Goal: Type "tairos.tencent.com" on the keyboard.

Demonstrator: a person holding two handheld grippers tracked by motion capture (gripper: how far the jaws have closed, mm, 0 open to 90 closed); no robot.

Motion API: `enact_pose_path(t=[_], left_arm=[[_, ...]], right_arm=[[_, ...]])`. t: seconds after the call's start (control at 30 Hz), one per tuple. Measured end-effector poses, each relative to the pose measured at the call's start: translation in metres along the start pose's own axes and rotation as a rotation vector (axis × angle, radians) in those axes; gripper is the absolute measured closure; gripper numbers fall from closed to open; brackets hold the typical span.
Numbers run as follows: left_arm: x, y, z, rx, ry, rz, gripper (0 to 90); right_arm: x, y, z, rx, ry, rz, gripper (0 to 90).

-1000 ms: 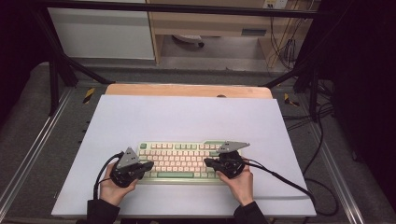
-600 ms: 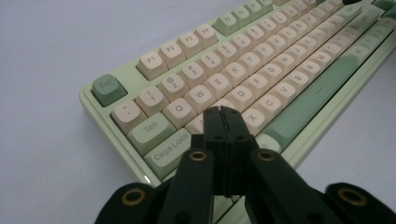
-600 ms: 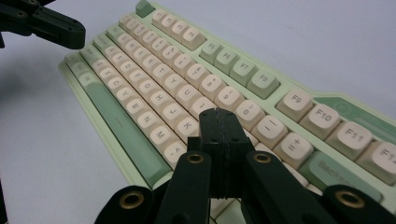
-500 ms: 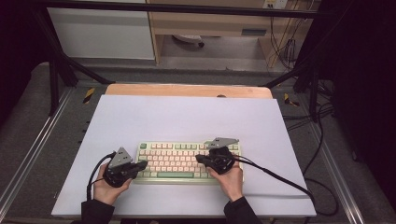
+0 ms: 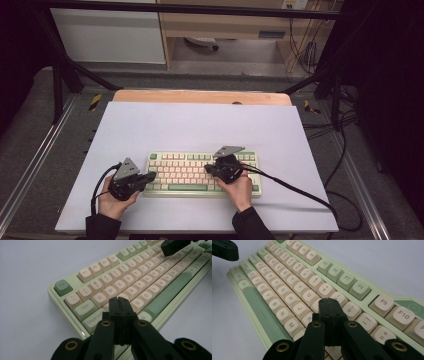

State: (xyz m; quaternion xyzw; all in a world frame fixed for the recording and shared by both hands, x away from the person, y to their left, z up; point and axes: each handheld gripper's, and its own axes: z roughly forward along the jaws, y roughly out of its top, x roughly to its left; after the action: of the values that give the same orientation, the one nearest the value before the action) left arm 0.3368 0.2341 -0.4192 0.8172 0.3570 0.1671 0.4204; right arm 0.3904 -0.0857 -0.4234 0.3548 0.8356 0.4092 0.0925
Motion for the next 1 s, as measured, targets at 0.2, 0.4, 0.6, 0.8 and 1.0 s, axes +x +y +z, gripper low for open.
enact_pose_path(t=[0.2, 0.4, 0.6, 0.8, 1.0], left_arm=[[0.001, 0.0, -0.001, 0.0, 0.005, -0.002, 89.7], [0.0, 0.0, 0.0, 0.001, 0.005, 0.002, 89.8], [0.001, 0.0, -0.001, -0.001, 0.004, 0.0, 89.7], [0.001, -0.001, -0.001, -0.001, 0.006, 0.0, 89.8], [0.001, -0.001, -0.001, -0.002, 0.007, -0.004, 89.7]], right_arm=[[-0.002, -0.001, 0.004, 0.01, -0.001, 0.007, 90.0], [-0.002, -0.002, 0.008, 0.017, -0.007, 0.011, 90.0], [0.0, 0.0, 0.002, 0.0, 0.004, 0.005, 90.0], [0.005, 0.001, -0.009, -0.019, 0.029, -0.008, 90.0], [0.012, 0.001, -0.014, -0.02, 0.054, -0.014, 90.0]])
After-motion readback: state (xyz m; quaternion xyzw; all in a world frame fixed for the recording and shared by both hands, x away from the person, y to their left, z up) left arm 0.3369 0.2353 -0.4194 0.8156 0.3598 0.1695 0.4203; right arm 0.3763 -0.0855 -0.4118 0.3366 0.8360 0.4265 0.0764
